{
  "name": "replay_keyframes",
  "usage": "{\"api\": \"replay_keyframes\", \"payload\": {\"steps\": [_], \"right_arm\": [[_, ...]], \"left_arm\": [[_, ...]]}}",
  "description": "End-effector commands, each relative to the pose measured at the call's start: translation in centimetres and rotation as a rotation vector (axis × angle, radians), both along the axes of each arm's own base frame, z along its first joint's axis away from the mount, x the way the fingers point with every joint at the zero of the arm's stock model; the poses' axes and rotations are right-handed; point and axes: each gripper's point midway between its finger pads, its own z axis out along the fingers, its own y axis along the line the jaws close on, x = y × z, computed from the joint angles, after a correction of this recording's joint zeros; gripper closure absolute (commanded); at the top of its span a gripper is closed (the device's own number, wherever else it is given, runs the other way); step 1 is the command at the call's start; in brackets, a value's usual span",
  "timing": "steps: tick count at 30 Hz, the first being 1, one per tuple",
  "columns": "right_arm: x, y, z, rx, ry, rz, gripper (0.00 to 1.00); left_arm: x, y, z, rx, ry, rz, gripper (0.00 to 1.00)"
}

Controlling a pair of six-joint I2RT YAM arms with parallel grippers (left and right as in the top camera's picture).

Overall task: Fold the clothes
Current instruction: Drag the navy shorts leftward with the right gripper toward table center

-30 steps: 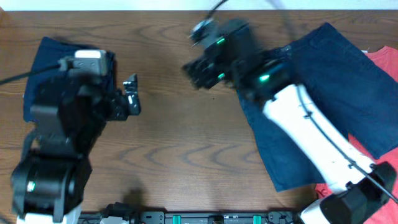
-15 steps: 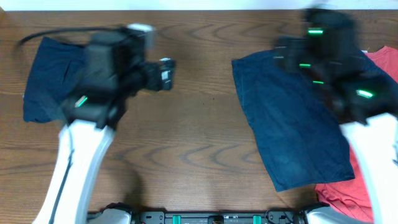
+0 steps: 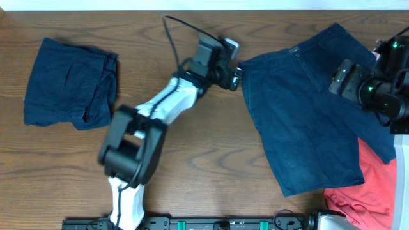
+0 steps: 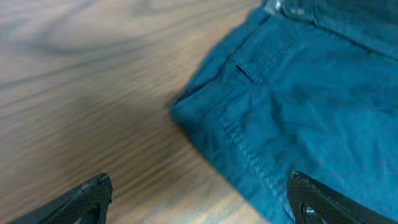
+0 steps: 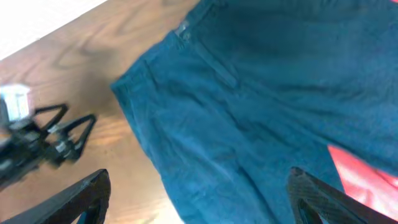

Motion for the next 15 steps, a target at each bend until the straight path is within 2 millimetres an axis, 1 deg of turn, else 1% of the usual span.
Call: {"api": "replay_keyframes", "payload": {"steps": [1, 6, 8, 12, 15], "right_arm": [[-0.4, 0.0, -0.2, 0.019, 0.016, -0.006, 0.11], [-0.9, 0.0, -0.5, 0.021, 0.039, -0.006, 0.11], [-1.0, 0.0, -0.6, 0.019, 0.045, -0.003, 0.11], [-1.4, -0.3, -0.8, 0.001, 0.062, -0.013, 0.12], [-1.4, -0.4, -0.8, -0.001, 0.064, -0.015, 0.12]], "left_arm": [[0.3, -1.7, -1.5, -0.015, -0.026, -0.033, 0.1], [0.8, -3.8, -3.4, -0.044, -0.079, -0.059, 0.15], [0.8, -4.2, -4.0, -0.05, -0.086, -0.064, 0.16], [1.0, -4.8, -5.2, -0.093, -0.055, -0.008, 0.18], [1.1, -5.1, -5.6, -0.124, -0.038, 0.015, 0.27]]}}
